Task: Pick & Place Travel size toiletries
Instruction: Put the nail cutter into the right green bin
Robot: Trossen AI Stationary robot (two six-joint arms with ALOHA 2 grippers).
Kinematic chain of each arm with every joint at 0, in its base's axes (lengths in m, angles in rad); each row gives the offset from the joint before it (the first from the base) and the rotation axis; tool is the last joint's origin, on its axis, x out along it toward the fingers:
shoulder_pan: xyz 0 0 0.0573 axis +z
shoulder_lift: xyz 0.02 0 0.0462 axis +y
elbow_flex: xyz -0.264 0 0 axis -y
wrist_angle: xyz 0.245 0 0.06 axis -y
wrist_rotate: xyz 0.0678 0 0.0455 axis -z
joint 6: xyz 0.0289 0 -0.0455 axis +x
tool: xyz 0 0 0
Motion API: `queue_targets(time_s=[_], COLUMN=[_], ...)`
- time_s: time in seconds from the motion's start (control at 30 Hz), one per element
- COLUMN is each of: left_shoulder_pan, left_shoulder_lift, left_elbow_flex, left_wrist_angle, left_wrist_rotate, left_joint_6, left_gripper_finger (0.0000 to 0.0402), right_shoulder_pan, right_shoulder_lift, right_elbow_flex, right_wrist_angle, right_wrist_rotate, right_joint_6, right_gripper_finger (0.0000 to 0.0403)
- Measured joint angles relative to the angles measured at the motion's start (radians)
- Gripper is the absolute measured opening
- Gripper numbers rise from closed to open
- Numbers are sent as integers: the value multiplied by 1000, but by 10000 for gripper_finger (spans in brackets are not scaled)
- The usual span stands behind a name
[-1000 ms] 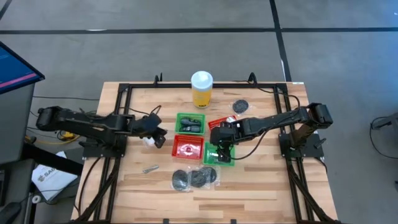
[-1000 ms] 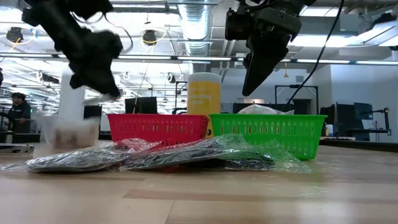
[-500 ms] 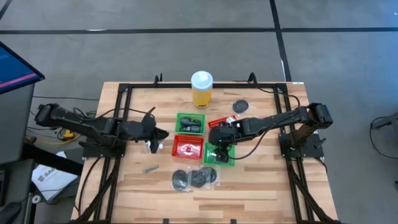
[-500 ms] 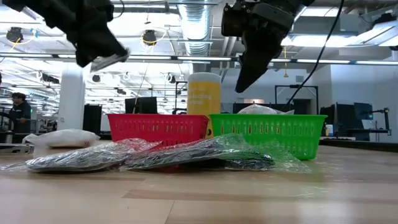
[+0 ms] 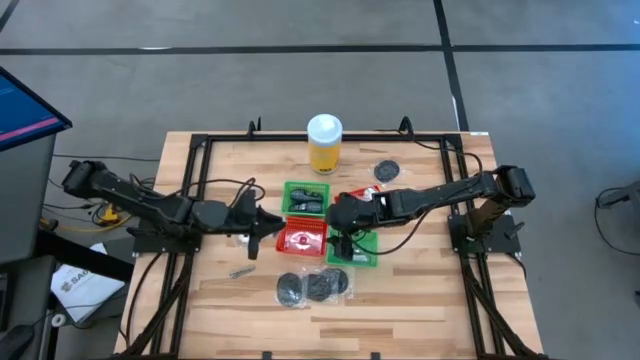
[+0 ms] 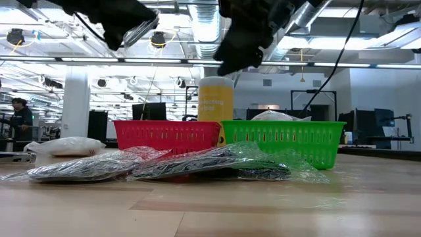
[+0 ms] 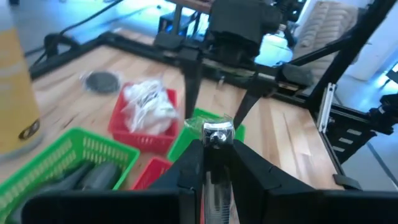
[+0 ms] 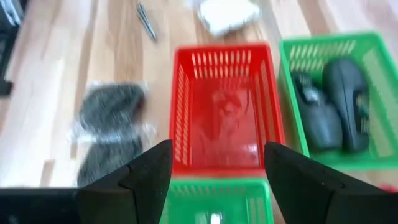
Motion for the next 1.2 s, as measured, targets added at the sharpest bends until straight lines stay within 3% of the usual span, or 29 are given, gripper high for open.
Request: queue_targets(time_s=[0.53,1.2], left_shoulder_pan=[-32,-31], left_shoulder_lift=[203,297], left_elbow_flex=[0,0], left_wrist_angle=[422,631], left_wrist_rotate=[43,55], left_joint_6=[214,289], left_gripper_finger=[46,47], right_shoulder_pan=[33,53], right_shoulder_lift=[0,10], right_elbow_flex=[0,0], right_wrist_angle=[190,465], right_wrist_rotate=[0,-1], right_joint_6=[-55,-109], right_gripper_finger=[240,239])
